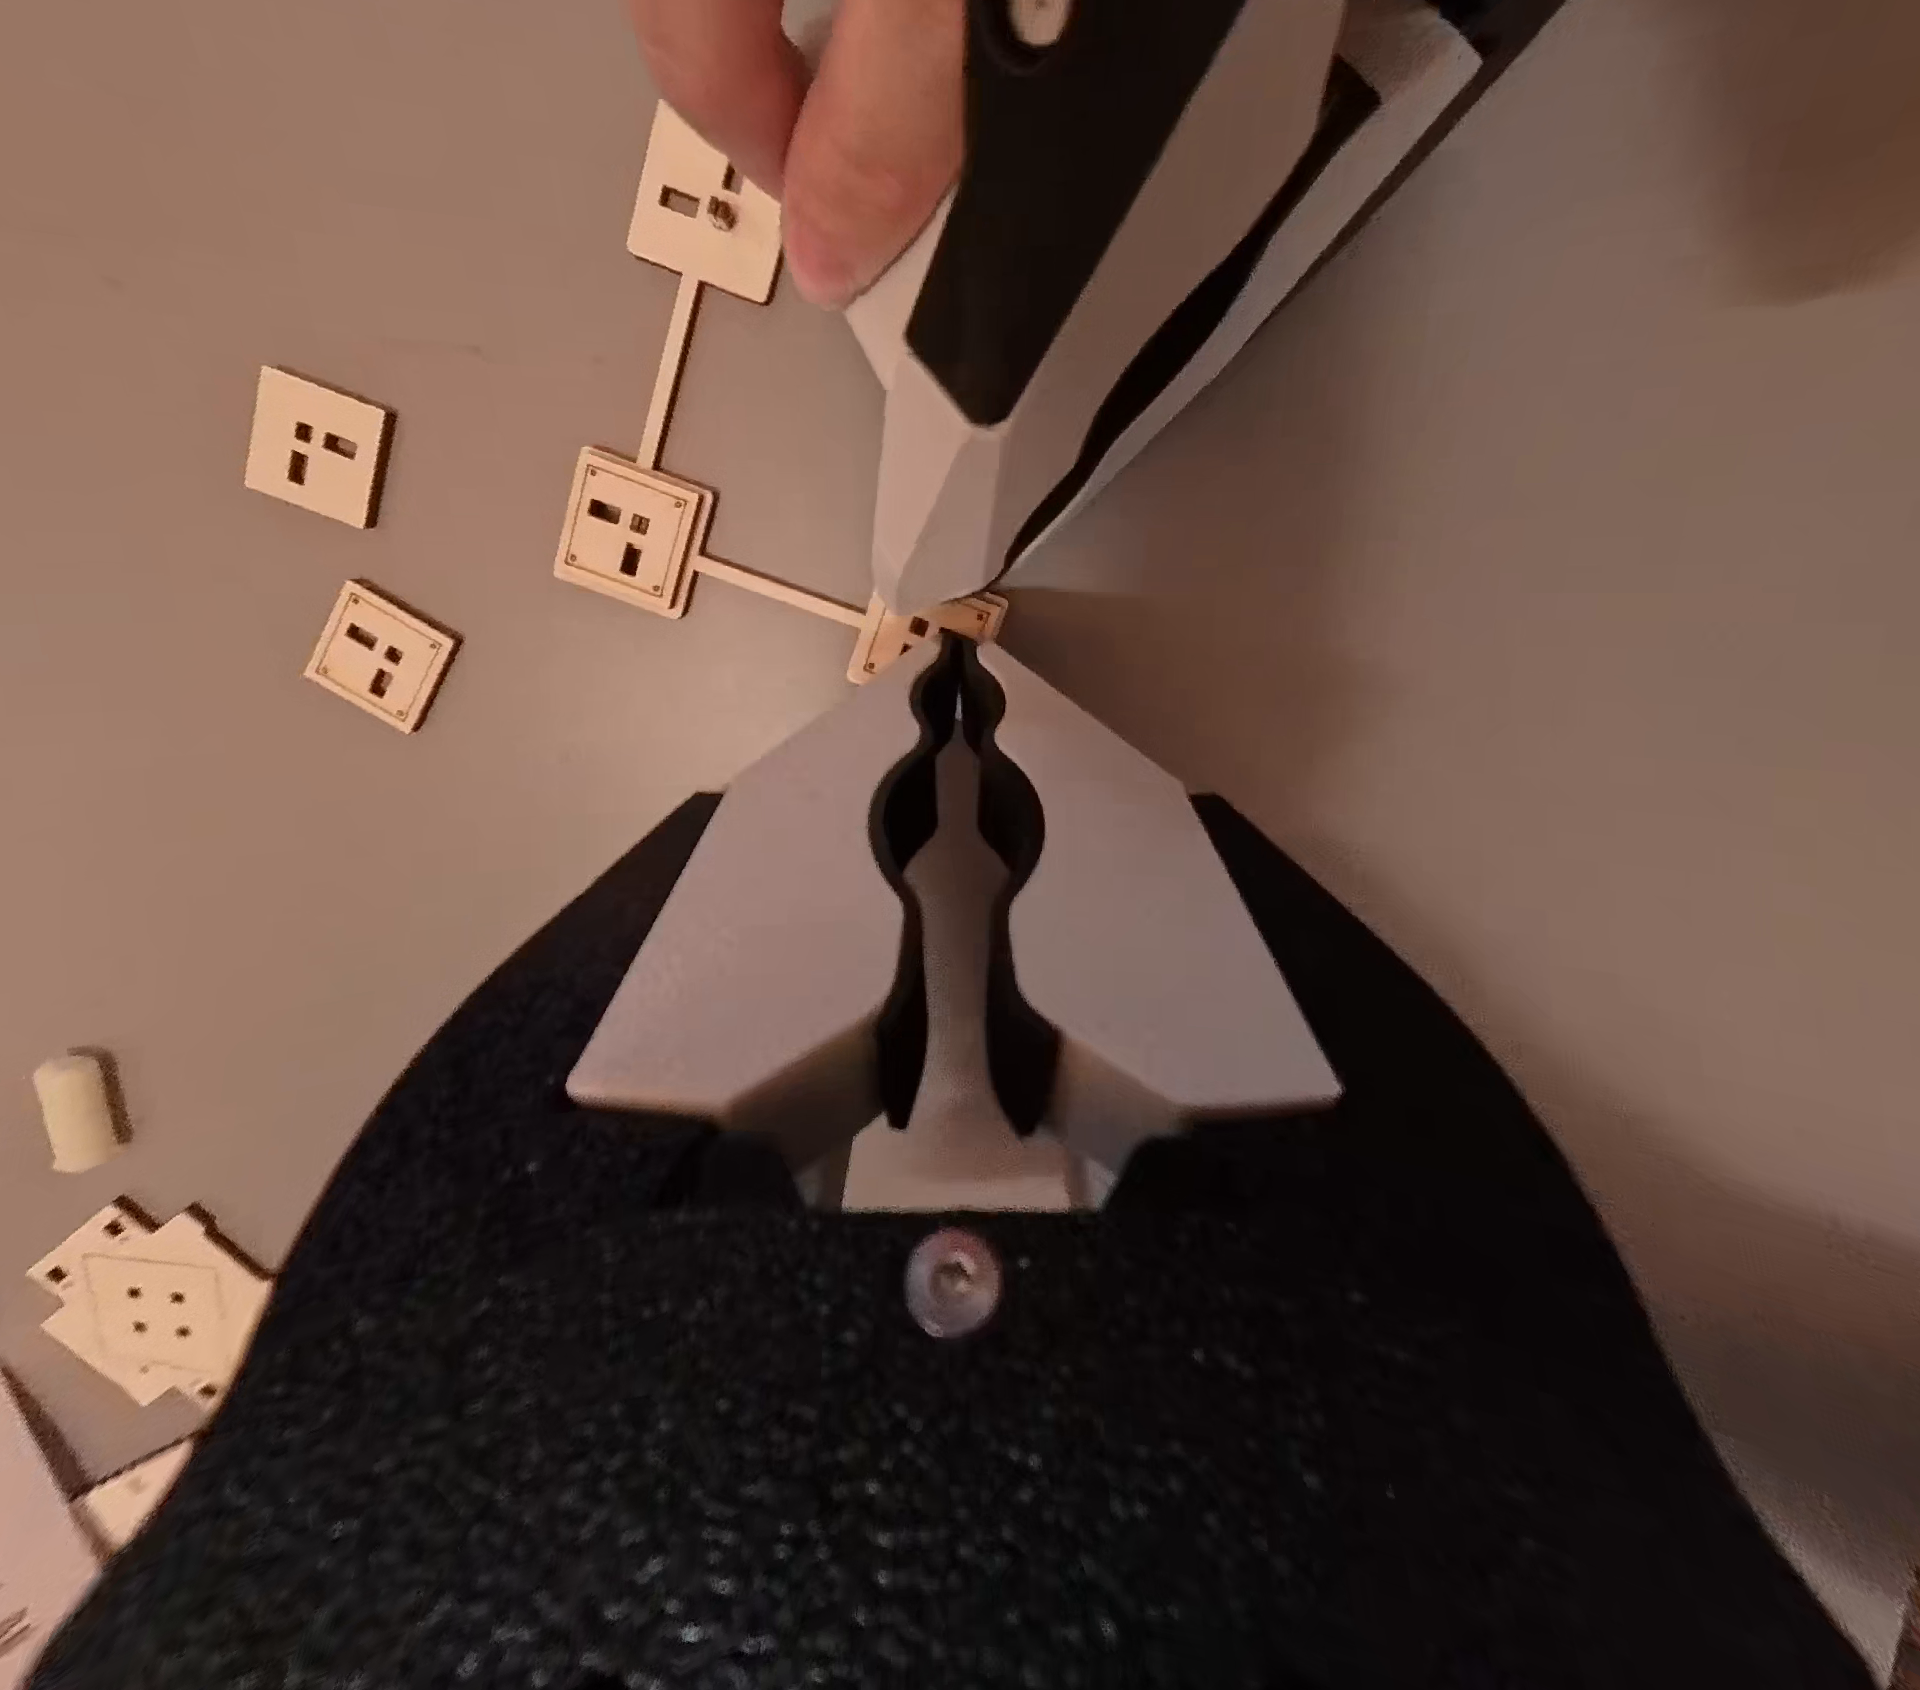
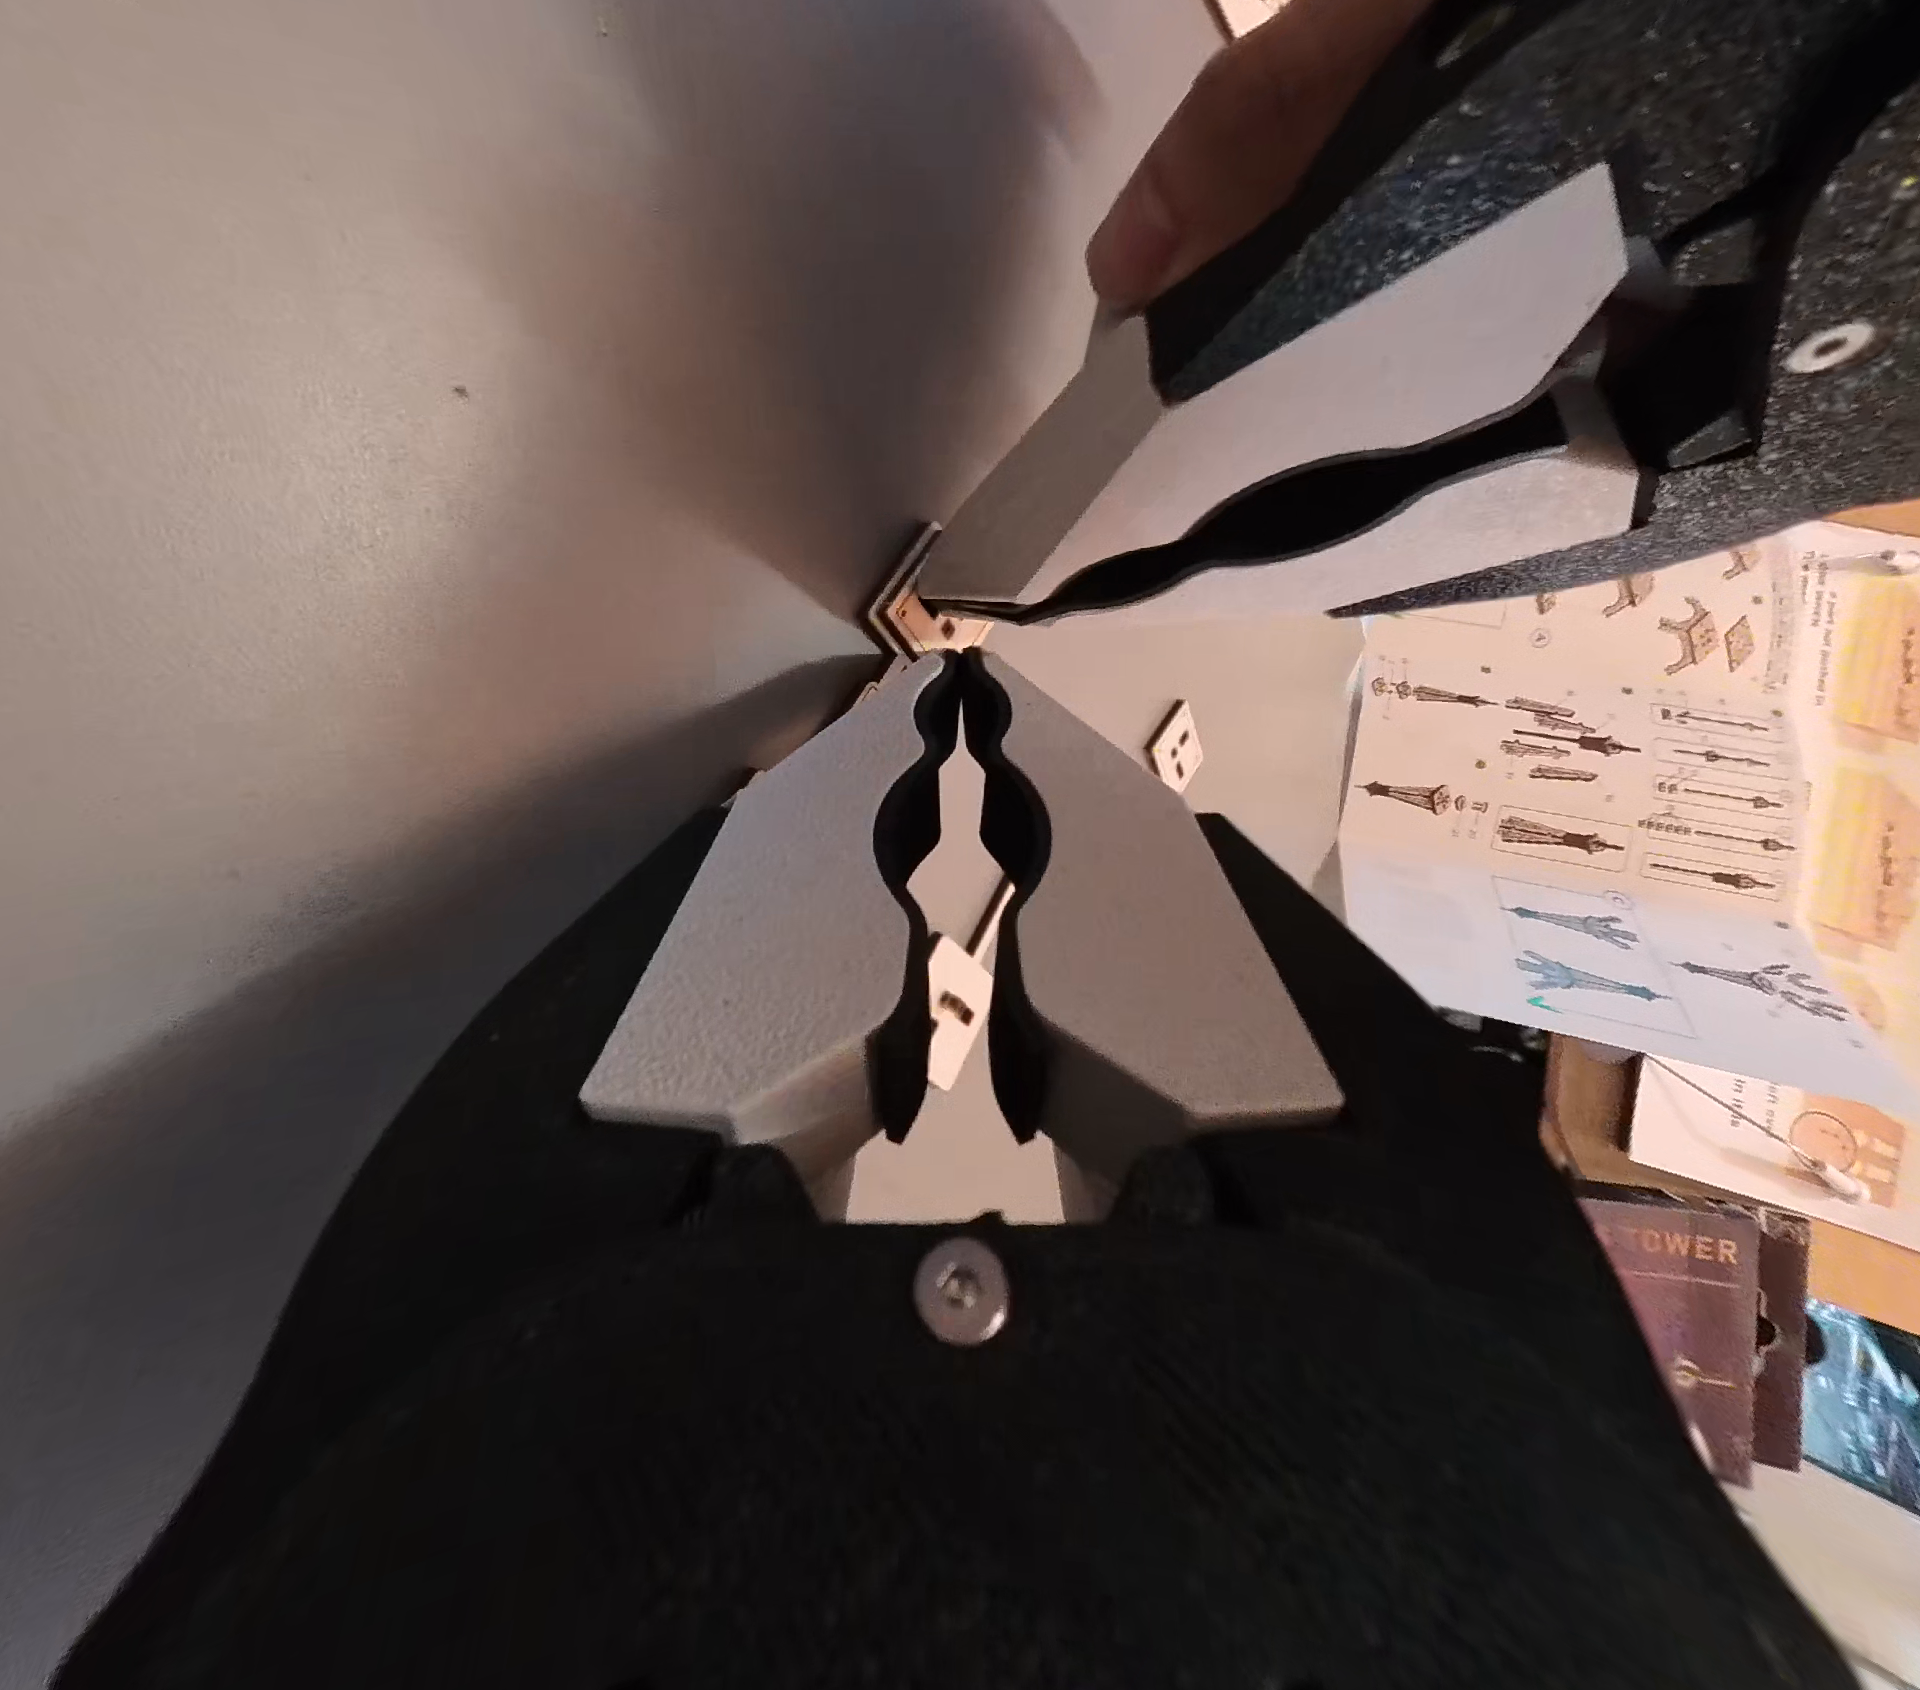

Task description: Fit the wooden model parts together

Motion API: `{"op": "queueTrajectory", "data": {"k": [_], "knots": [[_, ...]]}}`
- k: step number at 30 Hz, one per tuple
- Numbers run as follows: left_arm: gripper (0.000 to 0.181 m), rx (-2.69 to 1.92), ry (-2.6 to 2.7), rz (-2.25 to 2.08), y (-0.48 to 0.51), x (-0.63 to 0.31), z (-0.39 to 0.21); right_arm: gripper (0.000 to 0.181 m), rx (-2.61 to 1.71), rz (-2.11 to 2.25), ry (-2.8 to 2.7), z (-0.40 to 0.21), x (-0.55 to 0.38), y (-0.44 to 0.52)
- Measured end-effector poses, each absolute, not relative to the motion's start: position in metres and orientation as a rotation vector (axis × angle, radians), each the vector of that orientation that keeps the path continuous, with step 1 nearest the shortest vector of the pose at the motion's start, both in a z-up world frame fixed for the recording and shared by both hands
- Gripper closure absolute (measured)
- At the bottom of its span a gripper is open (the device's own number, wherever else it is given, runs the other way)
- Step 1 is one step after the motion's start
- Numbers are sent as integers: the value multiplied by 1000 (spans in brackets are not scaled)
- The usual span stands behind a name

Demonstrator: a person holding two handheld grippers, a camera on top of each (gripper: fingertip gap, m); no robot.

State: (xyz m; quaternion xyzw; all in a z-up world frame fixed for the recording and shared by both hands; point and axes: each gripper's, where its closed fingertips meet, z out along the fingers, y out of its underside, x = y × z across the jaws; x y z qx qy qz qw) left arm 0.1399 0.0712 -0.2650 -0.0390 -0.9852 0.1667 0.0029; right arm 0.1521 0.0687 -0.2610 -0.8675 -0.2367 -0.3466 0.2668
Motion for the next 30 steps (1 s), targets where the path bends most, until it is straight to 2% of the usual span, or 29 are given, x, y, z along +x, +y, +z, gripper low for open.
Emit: {"op": "queueTrajectory", "data": {"k": [1, 6, 10, 13, 15, 17, 19, 30], "knots": [[181, -137, -3113, 498, 71, 140, -265, 181, -2343, -928, -633, -261, 152, 69], [181, -132, -3152, 483, 71, 140, -265, 181, -2324, -950, -610, -260, 152, 70], [181, 80, -3063, 785, 71, 138, -251, 181, -2246, -1134, -603, -238, 172, 54], [181, 226, -3007, 1067, 68, 146, -227, 181, -2257, -935, -458, -228, 175, 24], [172, 211, -3089, 1119, 73, 155, -227, 181, -2255, -847, -448, -233, 174, 8], [157, 142, -3117, 1117, 73, 152, -236, 181, -2264, -894, -425, -235, 183, -5], [153, 86, -3094, 1115, 69, 145, -247, 181, -2305, -833, -356, -243, 188, -13], [157, 175, -3095, 1018, 73, 135, -267, 174, -2235, -680, -259, -252, 184, 3]]}}
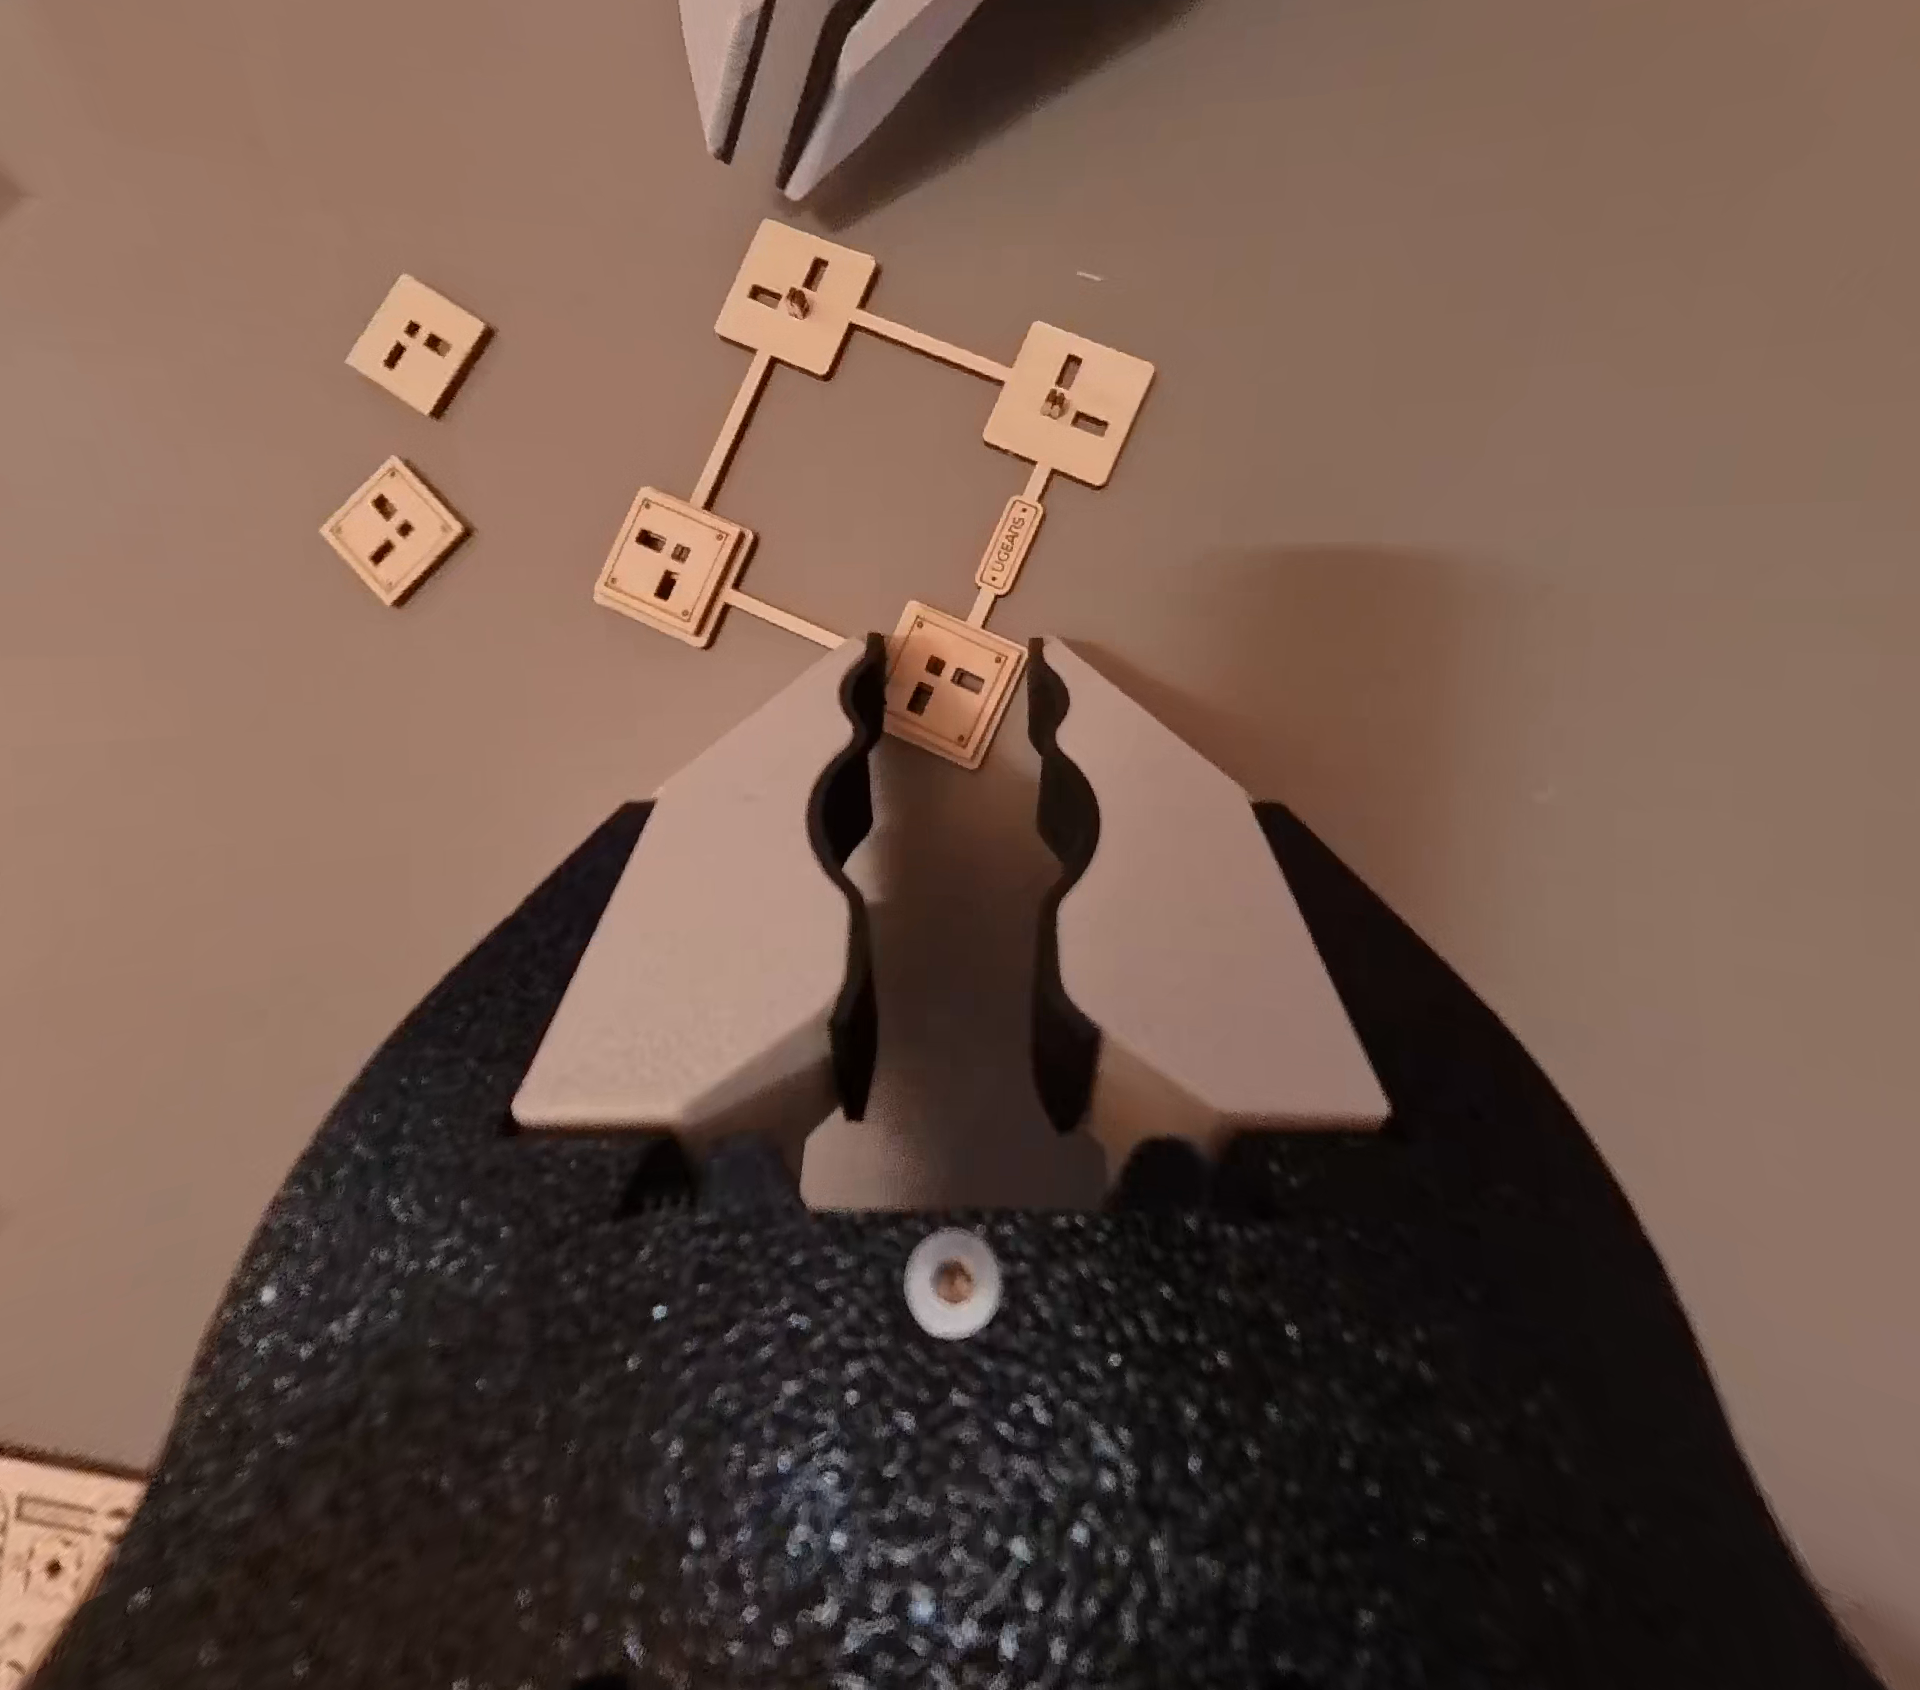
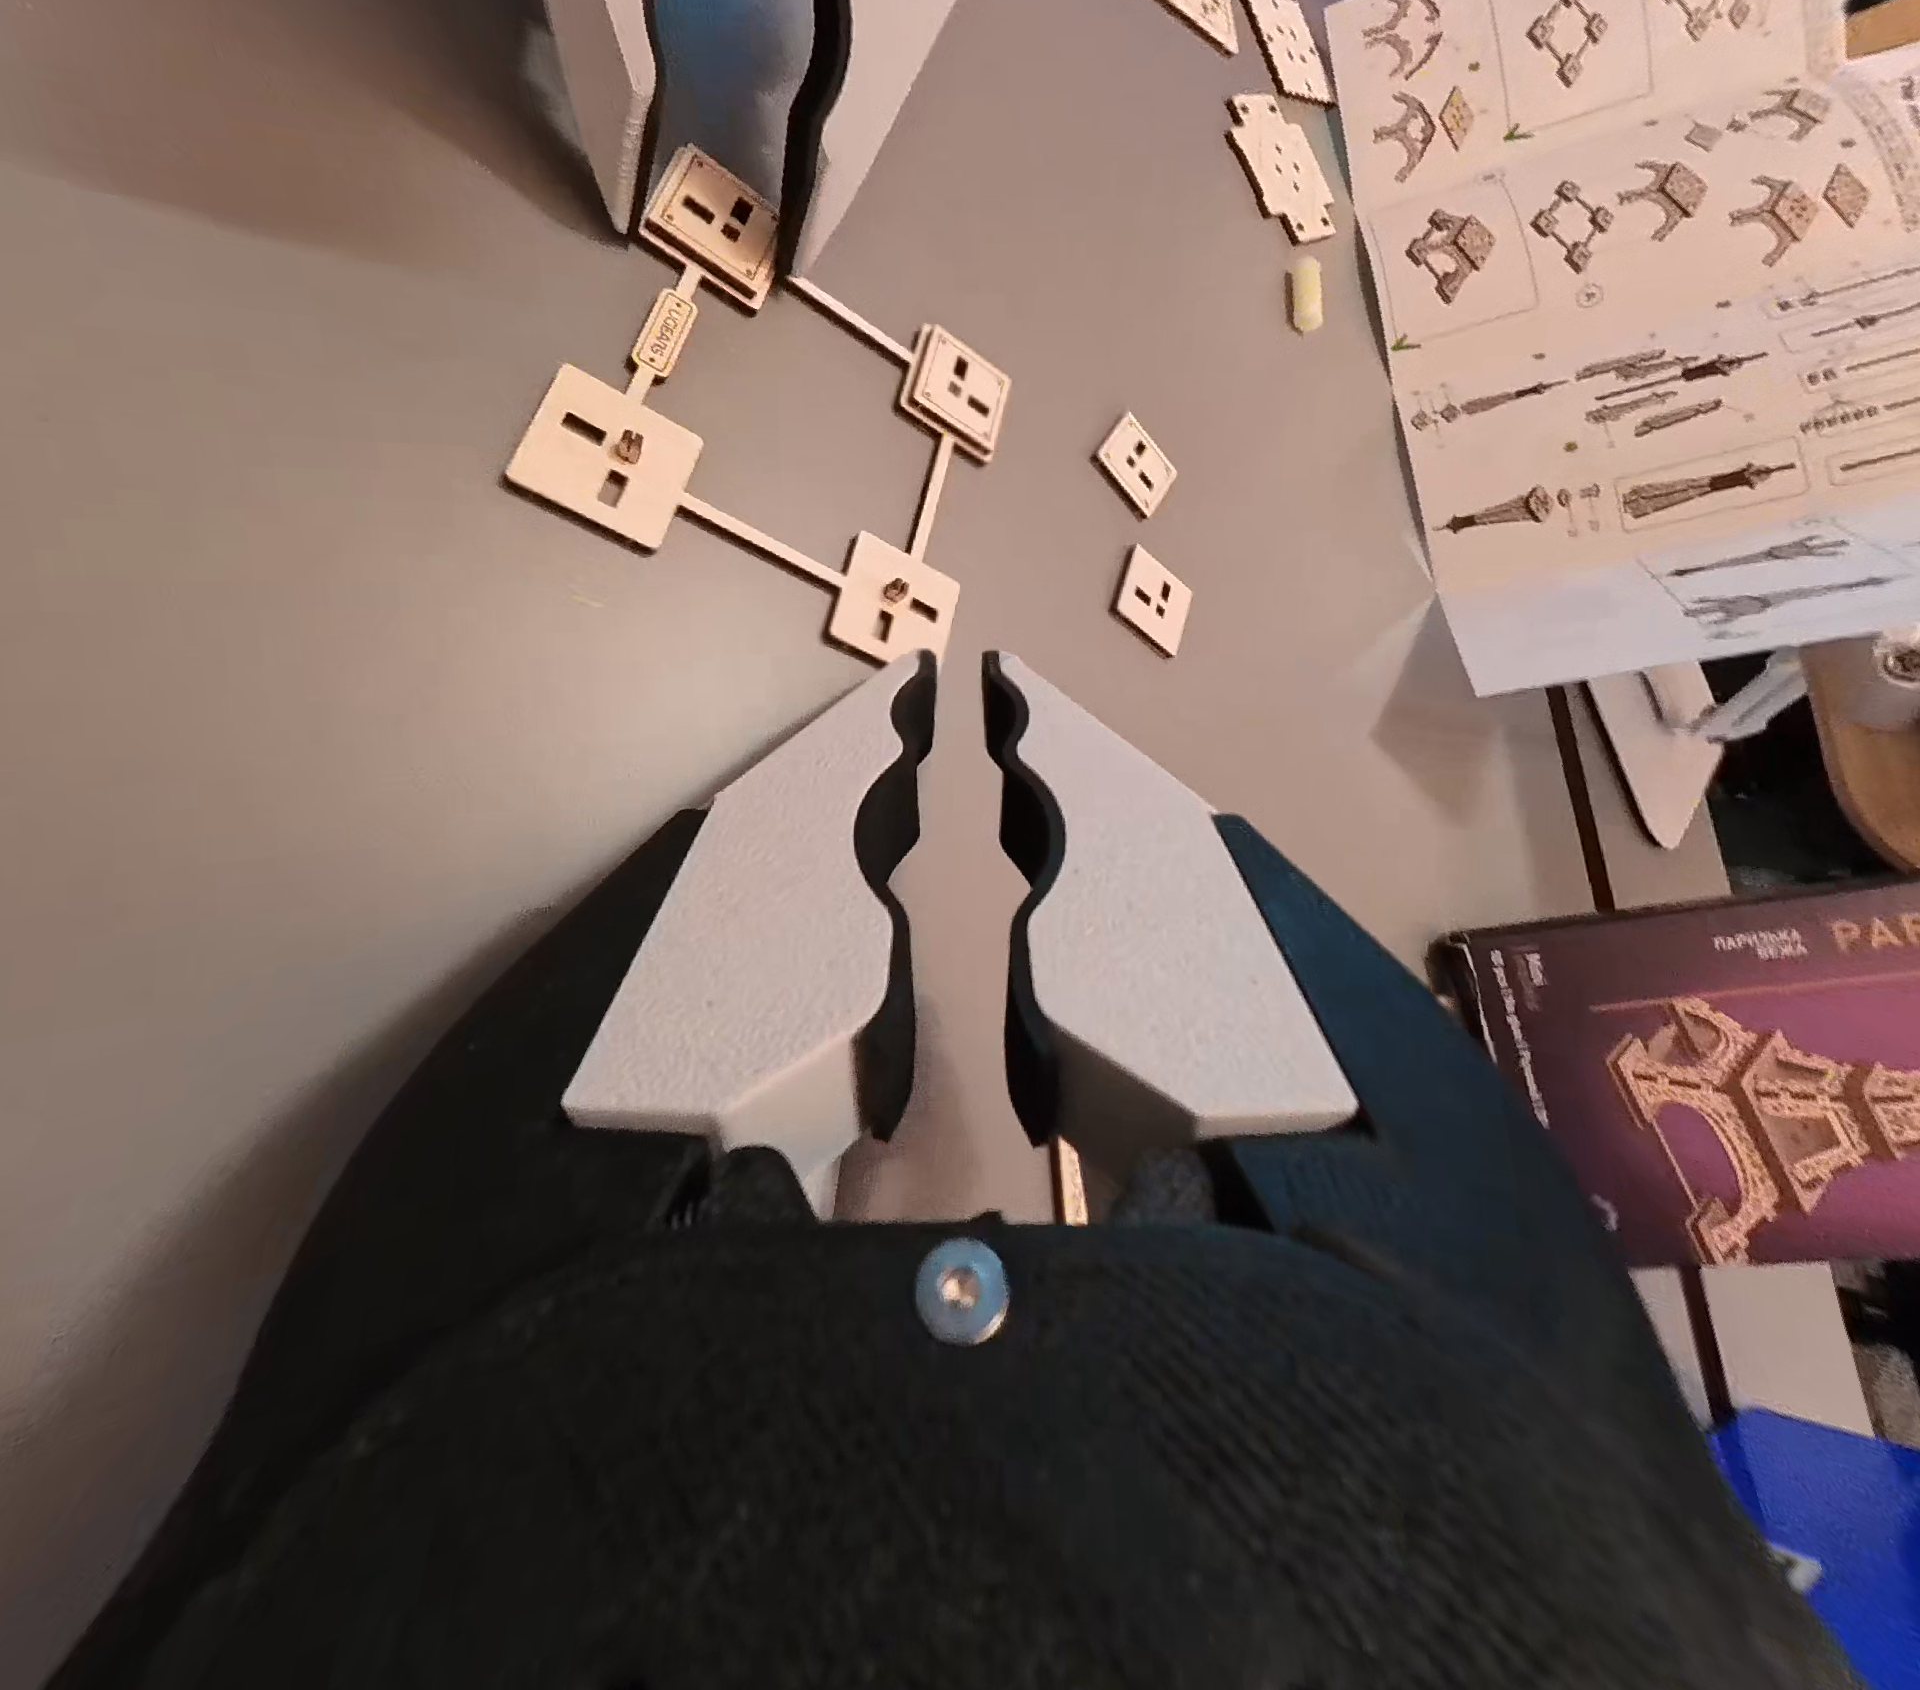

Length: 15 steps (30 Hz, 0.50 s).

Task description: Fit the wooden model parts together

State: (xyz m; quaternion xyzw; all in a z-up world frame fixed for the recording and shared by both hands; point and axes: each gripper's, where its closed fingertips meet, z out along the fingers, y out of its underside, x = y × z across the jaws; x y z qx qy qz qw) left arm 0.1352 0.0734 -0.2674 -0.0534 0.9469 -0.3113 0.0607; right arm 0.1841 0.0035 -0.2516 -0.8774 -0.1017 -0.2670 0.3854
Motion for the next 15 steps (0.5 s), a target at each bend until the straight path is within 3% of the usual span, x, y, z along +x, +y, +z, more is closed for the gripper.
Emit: {"op": "queueTrajectory", "data": {"k": [5, 11, 15], "knots": [[152, -255, 2854, -939, 78, 129, -267, 181, -2263, -701, -245, -261, 188, 13], [157, -204, 2643, -1047, 73, 172, -231, 174, -2236, -770, -144, -252, 205, 3], [149, -80, 2682, -915, 73, 219, -232, 170, -2191, -806, 19, -243, 222, -10]]}}
